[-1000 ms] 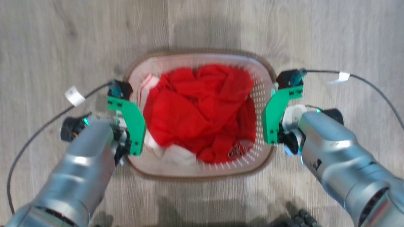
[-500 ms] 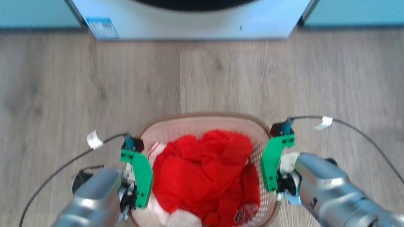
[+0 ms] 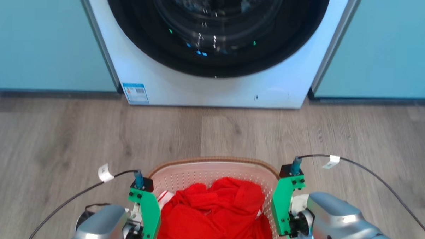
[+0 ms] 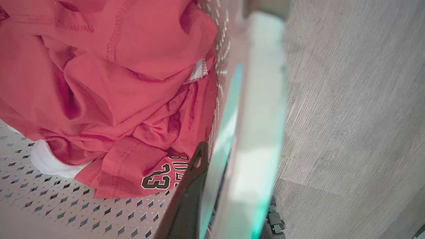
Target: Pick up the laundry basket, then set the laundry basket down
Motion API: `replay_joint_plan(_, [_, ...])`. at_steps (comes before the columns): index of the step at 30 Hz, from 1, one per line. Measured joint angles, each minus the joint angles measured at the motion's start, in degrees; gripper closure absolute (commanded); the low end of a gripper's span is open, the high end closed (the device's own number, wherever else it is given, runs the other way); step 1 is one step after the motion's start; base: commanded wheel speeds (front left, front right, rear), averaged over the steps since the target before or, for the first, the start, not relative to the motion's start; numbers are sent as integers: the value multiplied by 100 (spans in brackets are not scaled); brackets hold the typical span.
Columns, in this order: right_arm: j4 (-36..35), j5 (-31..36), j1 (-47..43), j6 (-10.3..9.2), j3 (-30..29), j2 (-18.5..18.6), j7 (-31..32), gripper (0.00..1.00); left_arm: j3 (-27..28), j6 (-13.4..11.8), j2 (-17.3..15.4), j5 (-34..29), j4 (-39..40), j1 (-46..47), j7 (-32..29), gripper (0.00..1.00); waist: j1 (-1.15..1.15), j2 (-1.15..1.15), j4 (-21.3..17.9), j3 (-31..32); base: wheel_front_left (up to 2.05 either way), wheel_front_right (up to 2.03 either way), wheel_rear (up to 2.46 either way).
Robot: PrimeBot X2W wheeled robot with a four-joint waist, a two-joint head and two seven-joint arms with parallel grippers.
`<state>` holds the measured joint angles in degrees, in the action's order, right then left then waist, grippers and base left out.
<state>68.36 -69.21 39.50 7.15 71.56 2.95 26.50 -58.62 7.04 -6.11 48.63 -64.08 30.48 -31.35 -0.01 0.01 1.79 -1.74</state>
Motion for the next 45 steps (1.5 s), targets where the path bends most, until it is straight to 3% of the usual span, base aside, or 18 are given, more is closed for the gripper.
replay_joint_plan(16, [-204,-93,-243,-3,74,32,123,100,-710,-3,-141,676,51,-34,-42,100,0,0,86,672,0,0,0])
replay_joint_plan(45, [-148,-243,-255,-7,127,46,121,100,-1259,-9,-145,1310,0,-68,66,100,1,0,-53,745,0,0,0])
